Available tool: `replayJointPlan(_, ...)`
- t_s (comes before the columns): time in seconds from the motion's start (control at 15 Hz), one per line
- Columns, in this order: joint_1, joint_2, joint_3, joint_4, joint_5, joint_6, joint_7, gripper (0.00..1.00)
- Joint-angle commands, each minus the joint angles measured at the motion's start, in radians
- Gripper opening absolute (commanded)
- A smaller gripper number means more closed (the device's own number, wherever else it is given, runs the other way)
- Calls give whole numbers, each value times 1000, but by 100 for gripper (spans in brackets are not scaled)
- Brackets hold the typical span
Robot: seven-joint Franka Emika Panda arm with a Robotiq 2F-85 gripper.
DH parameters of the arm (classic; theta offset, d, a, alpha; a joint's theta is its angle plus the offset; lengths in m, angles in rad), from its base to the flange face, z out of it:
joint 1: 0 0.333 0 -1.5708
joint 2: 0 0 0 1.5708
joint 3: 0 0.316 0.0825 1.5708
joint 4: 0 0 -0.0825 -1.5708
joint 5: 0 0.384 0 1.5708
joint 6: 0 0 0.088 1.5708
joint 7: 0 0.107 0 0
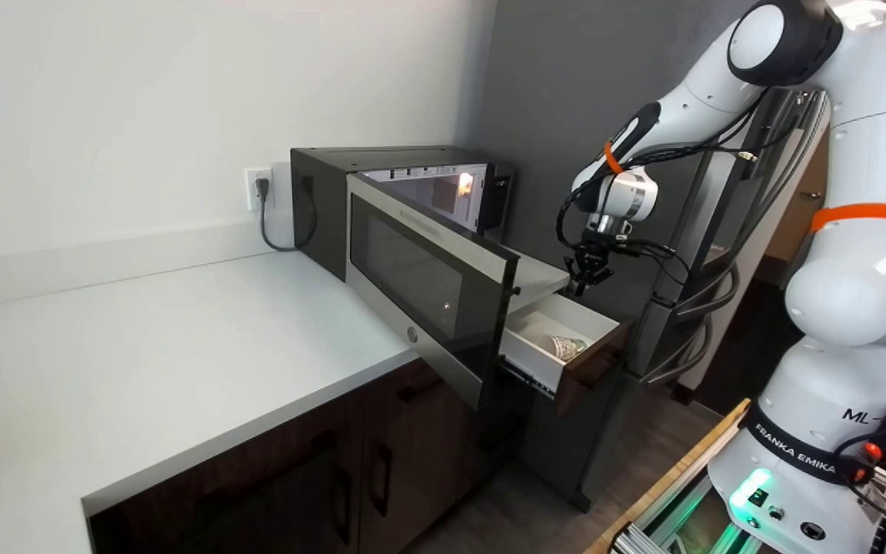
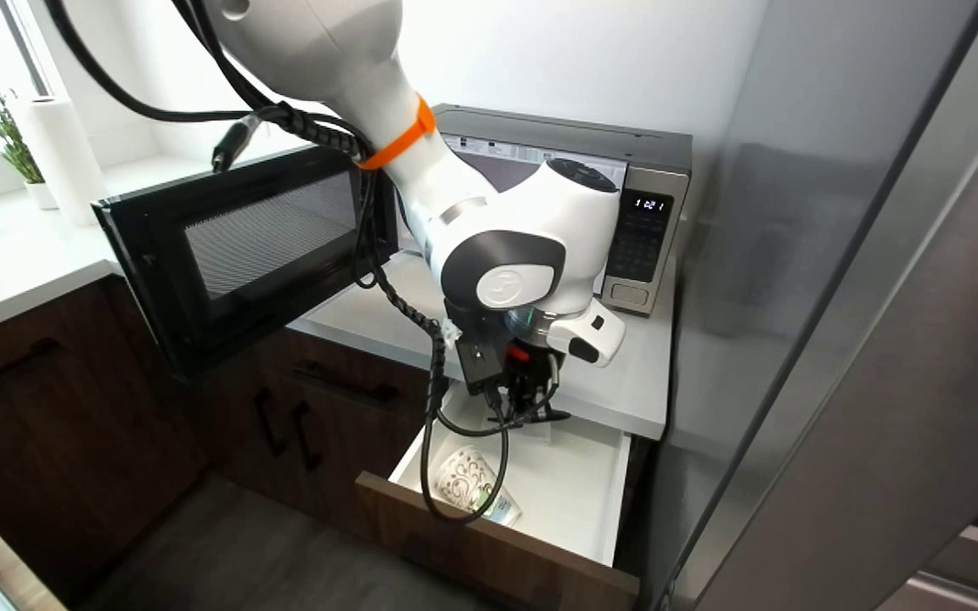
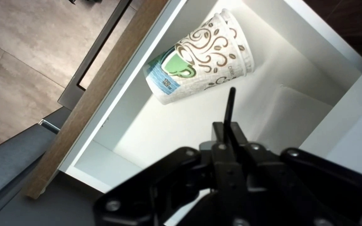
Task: Pick up the spoon and put it in the drawer
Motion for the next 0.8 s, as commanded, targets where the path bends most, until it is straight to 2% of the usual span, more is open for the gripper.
replayJointPlan(0.0,17,77,-13,9,-33,102,-6,1)
replayJointPlan(0.27,-8,181,1,19,-62,158,-96,1)
replayJointPlan(0.47,-37,265,16,28,-99,275,-195,1)
replayJointPlan(0.73,-128,341,100,59,-111,412,-319,1)
